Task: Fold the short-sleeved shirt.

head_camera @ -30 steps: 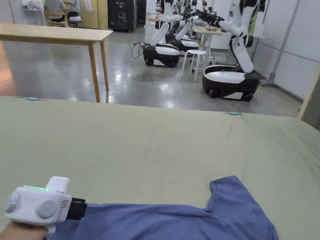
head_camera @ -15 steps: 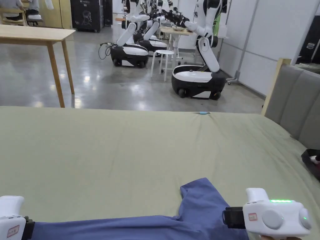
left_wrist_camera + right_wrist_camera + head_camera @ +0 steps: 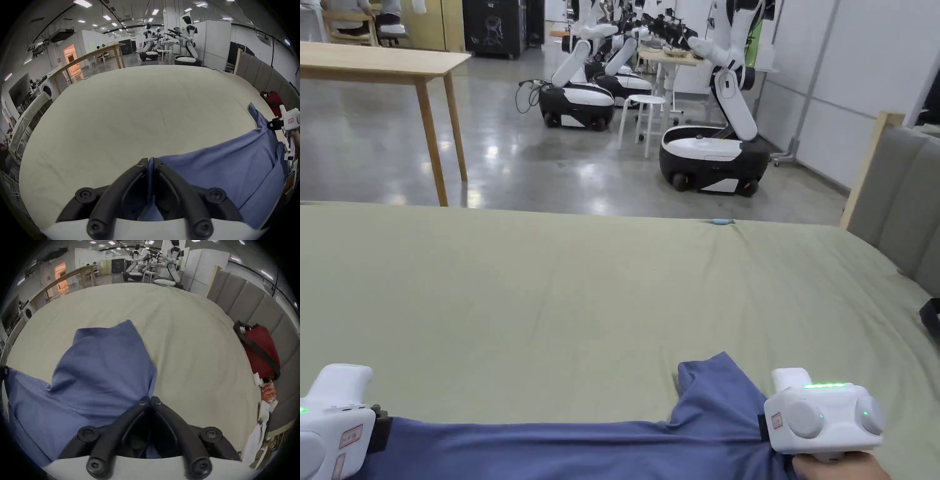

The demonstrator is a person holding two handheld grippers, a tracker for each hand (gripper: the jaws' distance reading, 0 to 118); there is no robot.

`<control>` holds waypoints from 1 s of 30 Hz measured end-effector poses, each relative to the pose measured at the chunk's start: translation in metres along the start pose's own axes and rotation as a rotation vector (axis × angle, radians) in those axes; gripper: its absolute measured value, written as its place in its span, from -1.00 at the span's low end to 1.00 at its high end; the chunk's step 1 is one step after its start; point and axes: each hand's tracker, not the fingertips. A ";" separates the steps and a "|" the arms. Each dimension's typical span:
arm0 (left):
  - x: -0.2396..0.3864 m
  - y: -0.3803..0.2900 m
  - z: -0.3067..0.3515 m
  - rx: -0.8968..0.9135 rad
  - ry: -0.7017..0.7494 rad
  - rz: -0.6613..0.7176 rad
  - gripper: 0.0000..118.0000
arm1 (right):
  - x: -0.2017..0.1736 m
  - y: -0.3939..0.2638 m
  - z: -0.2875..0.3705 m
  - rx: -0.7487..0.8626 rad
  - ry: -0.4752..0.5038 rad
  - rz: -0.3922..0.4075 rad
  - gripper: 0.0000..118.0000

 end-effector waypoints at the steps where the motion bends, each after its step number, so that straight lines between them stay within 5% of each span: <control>1: -0.001 -0.001 0.001 0.008 0.003 0.001 -0.92 | 0.002 -0.001 0.005 0.013 0.008 0.004 -0.97; 5: -0.006 -0.003 0.023 0.052 -0.003 0.007 -0.93 | 0.023 -0.007 0.041 0.116 0.097 -0.066 -0.97; 17: -0.017 -0.053 0.152 0.232 -0.045 0.047 -0.93 | 0.044 -0.081 0.188 0.424 0.155 0.039 -0.97; 24: -0.025 -0.157 0.192 0.147 -0.097 0.068 -0.92 | 0.039 -0.195 0.210 0.382 0.144 0.103 -0.97; 30: -0.024 -0.221 0.152 0.005 -0.041 0.099 -0.93 | 0.032 -0.255 0.165 0.231 0.162 0.005 -0.97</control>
